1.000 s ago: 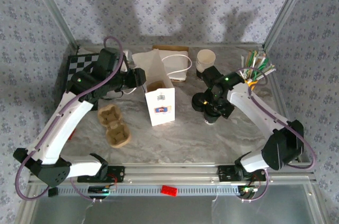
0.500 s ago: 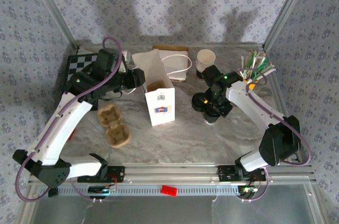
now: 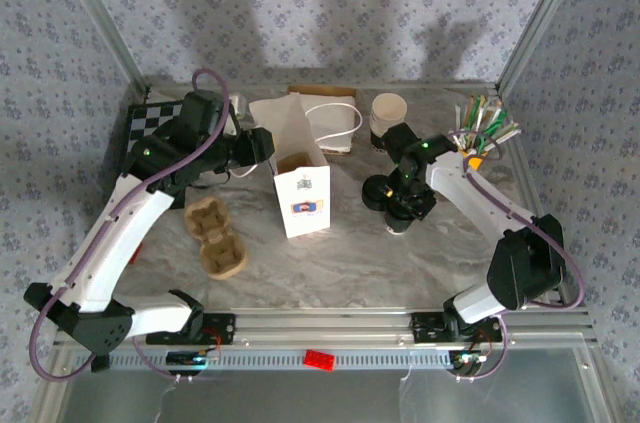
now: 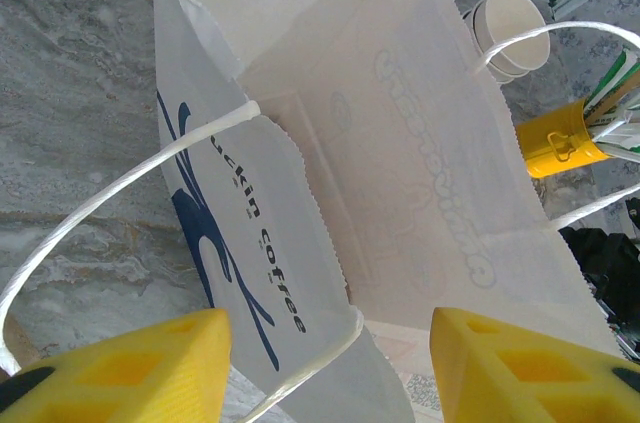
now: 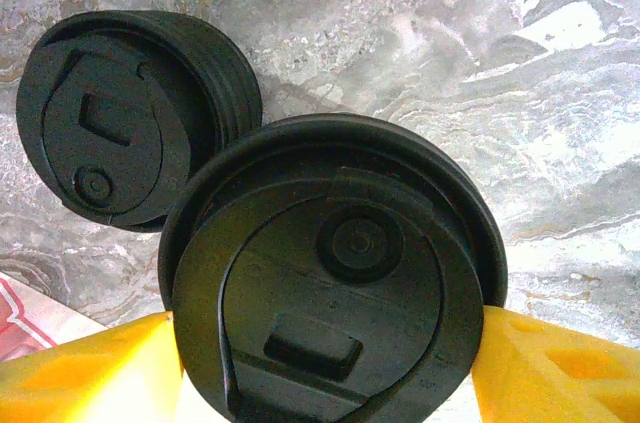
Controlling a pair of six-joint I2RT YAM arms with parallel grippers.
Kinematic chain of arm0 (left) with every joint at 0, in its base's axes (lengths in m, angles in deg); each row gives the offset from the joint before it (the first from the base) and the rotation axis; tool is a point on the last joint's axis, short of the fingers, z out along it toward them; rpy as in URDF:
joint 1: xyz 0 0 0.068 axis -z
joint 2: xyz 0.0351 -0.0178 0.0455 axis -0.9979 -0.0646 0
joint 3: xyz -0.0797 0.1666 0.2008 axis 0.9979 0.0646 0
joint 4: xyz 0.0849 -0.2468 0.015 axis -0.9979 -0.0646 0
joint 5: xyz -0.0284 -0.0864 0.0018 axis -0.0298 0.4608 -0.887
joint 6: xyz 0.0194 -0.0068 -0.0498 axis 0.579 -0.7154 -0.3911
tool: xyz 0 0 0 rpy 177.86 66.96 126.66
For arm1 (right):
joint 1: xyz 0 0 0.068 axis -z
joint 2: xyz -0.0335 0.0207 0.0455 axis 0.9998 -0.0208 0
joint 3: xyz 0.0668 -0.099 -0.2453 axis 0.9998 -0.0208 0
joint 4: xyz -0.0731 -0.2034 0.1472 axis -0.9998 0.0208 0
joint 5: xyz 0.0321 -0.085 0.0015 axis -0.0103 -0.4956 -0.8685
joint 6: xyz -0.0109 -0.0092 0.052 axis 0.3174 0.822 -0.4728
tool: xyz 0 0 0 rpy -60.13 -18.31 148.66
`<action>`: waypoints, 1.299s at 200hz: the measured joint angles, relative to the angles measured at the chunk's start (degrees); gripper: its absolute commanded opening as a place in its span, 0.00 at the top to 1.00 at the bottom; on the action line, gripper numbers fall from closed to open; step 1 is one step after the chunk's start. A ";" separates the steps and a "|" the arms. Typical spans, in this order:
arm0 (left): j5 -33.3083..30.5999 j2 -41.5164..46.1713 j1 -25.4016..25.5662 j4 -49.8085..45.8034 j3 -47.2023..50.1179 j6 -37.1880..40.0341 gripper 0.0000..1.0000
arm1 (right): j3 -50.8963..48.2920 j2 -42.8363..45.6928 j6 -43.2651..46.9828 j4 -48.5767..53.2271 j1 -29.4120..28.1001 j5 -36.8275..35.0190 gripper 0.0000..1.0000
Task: Pack the takeout coffee
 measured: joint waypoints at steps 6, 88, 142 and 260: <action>0.02 0.00 0.00 0.00 0.00 0.00 0.45 | 0.00 0.00 0.33 -0.02 0.09 0.13 0.30; 0.87 -0.07 -0.31 0.09 0.00 -0.02 0.44 | 1.05 -0.09 14.27 2.38 0.61 1.31 0.29; 0.85 -0.24 -0.31 0.11 0.00 -0.04 0.44 | 1.57 -0.07 29.51 3.91 0.98 4.35 0.27; 1.11 -2.29 -0.31 0.09 -0.11 -0.63 0.43 | 0.07 1.05 43.50 3.93 0.52 6.82 0.14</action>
